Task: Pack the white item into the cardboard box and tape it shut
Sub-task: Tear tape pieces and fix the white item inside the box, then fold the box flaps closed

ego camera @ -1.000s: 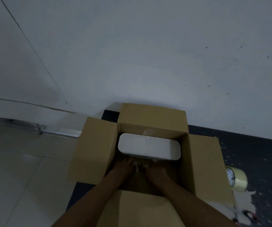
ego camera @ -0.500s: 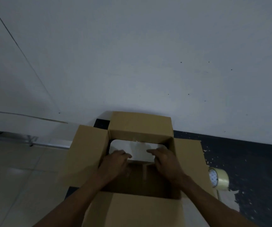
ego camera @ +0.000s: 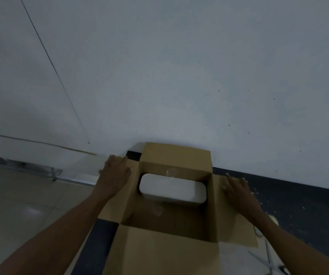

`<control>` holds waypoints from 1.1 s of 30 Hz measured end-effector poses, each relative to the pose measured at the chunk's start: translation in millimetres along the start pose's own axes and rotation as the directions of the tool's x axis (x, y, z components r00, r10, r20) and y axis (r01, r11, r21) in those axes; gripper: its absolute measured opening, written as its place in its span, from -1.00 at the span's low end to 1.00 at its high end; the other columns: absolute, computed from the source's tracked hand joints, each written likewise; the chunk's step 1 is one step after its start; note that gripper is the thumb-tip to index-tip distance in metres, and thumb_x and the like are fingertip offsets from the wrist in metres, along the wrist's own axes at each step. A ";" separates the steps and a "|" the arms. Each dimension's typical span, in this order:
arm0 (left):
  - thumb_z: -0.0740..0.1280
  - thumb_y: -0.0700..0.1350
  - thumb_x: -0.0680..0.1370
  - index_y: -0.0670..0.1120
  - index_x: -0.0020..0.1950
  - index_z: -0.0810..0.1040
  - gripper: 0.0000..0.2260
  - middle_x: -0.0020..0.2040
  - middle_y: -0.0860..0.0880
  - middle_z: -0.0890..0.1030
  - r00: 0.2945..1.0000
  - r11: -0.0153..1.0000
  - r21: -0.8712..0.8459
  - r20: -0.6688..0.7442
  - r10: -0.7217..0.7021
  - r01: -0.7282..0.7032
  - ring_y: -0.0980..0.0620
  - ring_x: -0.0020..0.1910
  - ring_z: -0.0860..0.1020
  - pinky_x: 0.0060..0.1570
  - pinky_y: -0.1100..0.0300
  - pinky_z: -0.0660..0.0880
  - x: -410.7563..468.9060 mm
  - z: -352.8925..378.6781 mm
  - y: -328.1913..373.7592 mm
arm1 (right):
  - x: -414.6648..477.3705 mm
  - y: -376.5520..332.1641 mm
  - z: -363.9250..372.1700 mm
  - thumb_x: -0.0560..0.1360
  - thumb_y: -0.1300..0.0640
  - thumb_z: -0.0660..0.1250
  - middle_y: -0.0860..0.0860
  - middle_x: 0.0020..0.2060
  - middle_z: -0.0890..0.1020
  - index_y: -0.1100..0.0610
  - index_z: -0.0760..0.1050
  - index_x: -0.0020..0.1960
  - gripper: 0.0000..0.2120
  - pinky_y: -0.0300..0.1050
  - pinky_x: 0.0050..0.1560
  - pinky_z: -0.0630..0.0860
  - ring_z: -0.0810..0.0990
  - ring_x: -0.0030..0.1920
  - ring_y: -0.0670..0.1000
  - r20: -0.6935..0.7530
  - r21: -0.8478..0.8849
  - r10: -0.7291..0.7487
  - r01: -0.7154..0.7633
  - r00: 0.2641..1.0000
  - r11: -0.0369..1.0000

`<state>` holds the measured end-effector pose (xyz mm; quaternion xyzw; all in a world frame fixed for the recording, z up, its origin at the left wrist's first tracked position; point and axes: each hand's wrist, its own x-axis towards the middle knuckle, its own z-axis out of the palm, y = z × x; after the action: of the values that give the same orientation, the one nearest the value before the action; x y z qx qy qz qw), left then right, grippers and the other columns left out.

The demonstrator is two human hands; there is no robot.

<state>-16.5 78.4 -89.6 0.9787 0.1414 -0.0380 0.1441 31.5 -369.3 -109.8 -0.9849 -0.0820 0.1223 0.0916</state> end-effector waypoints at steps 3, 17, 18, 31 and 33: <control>0.21 0.01 0.61 0.00 0.42 0.40 -0.63 0.41 -0.15 0.35 0.987 0.994 0.102 -0.152 0.047 -0.031 -0.21 0.38 0.32 0.17 -0.26 0.37 -2.2 -10.9 6.1 | -9.6 -5.8 -14.9 0.62 -0.02 0.16 0.16 0.49 0.19 -0.10 0.13 0.53 -0.50 0.24 0.07 0.55 0.47 0.29 0.20 -0.192 0.125 0.072 -0.049 0.979 0.991; 0.18 -0.16 0.66 -0.08 0.38 0.45 -0.71 0.32 -0.07 0.40 0.889 0.804 -0.380 -0.210 0.408 -0.458 0.05 0.06 0.54 0.09 0.21 0.48 14.1 -17.7 89.2 | 2.9 -103.6 -54.5 0.61 -0.01 0.20 0.08 0.34 0.42 -0.02 0.27 0.48 -0.55 -0.14 -0.36 0.58 0.61 -0.19 -0.03 -0.445 0.108 -0.273 0.353 0.853 0.929; 0.17 -0.19 0.66 -0.07 0.40 0.42 -0.69 0.33 -0.07 0.40 0.900 0.805 -0.403 -0.168 0.403 -0.436 0.03 0.11 0.53 0.11 0.21 0.47 15.8 -8.7 85.9 | 2.1 -108.7 -44.4 0.62 -0.03 0.18 0.06 0.38 0.39 -0.05 0.22 0.51 -0.53 -0.11 -0.30 0.61 0.62 -0.12 -0.02 -0.426 0.113 -0.295 0.374 0.855 0.920; 0.52 0.09 0.41 0.01 0.57 -0.30 0.10 0.58 -0.21 -0.09 0.935 0.892 -0.449 0.293 0.201 -0.051 -0.18 0.56 -0.03 0.48 -0.12 0.06 64.2 28.0 57.7 | -35.7 -93.8 51.3 0.62 -0.23 0.05 0.05 0.55 0.16 -0.02 0.10 0.56 -0.42 0.05 0.50 0.16 0.10 0.55 0.03 -0.281 -0.097 -0.473 0.466 0.835 0.880; 0.60 0.10 0.30 0.02 0.54 -0.39 0.26 0.52 -0.20 0.05 0.962 0.886 -0.461 0.219 0.166 -0.047 -0.17 0.50 0.11 0.45 -0.14 0.15 67.1 30.4 55.6 | -44.2 -87.4 54.2 0.61 -0.24 0.09 0.06 0.52 0.25 -0.03 0.21 0.53 -0.45 0.08 0.47 0.24 0.19 0.52 0.04 -0.262 -0.104 -0.483 0.473 0.835 0.875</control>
<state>62.7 36.2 -111.2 0.9117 0.0725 -0.1202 0.3863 -36.8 -283.9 -134.0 -0.9417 -0.3136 -0.0464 0.1127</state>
